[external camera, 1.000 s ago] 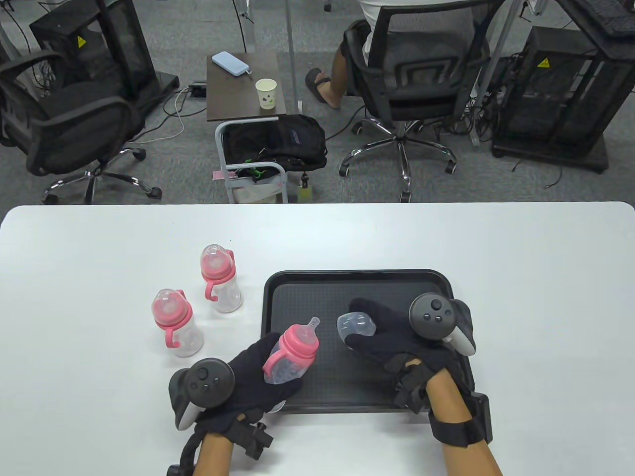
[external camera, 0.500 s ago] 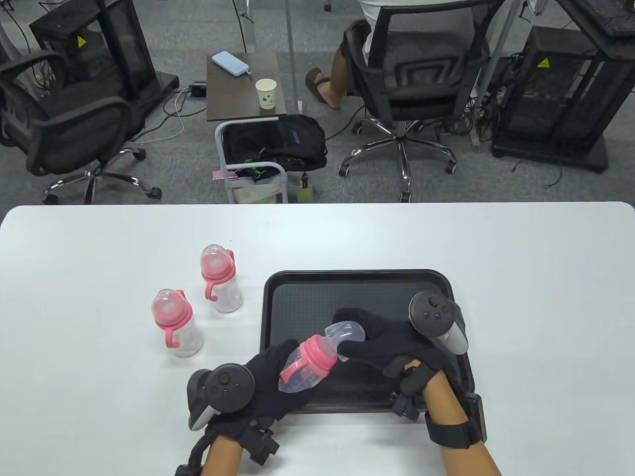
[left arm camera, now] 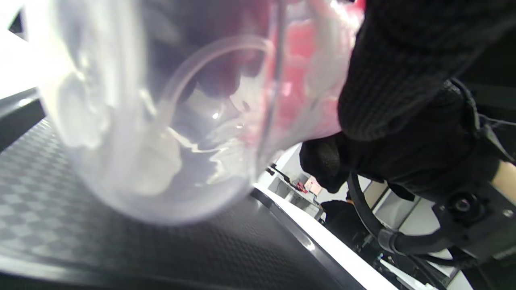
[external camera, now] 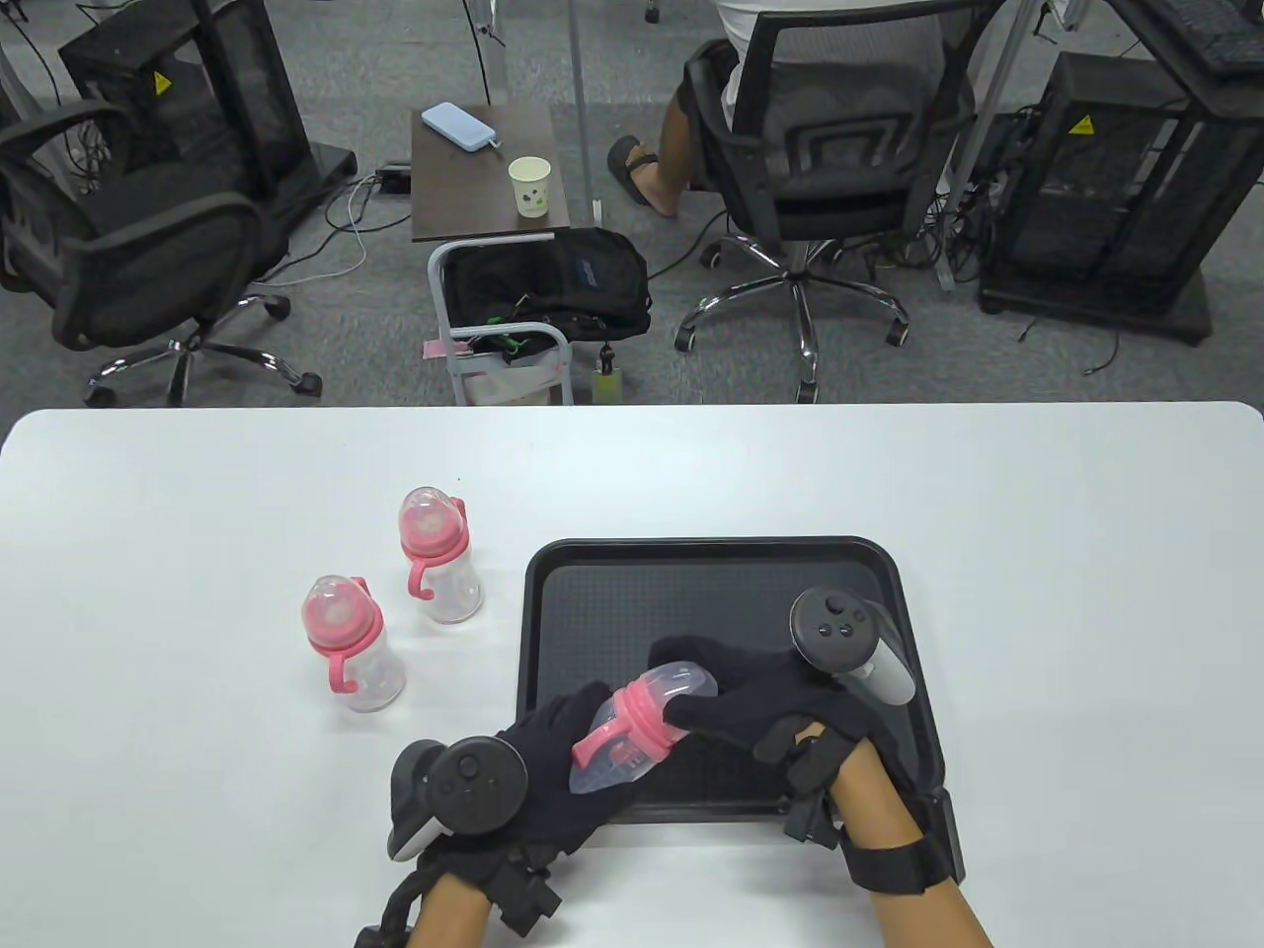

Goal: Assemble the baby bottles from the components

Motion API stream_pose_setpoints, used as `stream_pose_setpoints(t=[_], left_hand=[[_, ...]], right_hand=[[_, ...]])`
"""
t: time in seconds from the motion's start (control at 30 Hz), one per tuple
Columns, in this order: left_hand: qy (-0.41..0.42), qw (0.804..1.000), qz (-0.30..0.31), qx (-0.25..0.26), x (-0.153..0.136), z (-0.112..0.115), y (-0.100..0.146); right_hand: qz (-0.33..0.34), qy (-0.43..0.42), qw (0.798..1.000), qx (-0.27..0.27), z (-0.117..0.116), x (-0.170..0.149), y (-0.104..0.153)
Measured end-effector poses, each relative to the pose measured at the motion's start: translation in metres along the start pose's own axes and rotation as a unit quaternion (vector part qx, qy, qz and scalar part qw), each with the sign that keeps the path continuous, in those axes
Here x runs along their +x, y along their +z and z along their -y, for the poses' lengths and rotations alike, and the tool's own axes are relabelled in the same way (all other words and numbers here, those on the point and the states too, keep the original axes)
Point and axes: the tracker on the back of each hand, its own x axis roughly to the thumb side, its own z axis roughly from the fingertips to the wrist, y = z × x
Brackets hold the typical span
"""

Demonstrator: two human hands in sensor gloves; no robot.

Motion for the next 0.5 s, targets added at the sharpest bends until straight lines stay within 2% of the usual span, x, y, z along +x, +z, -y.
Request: stream_pose_setpoints(t=[0.43, 0.5], left_hand=[[0.03, 0.999, 0.021, -0.024, 0.0082, 0.0012, -0.0021], [0.032, 0.998, 0.019, -0.047, 0.009, 0.0022, -0.0025]], right_hand=[[-0.003, -0.008, 1.0, 0.017, 0.0066, 0.0068, 0.0061], [-0.014, -0.003, 1.0, 0.027, 0.0056, 0.0064, 0.0059]])
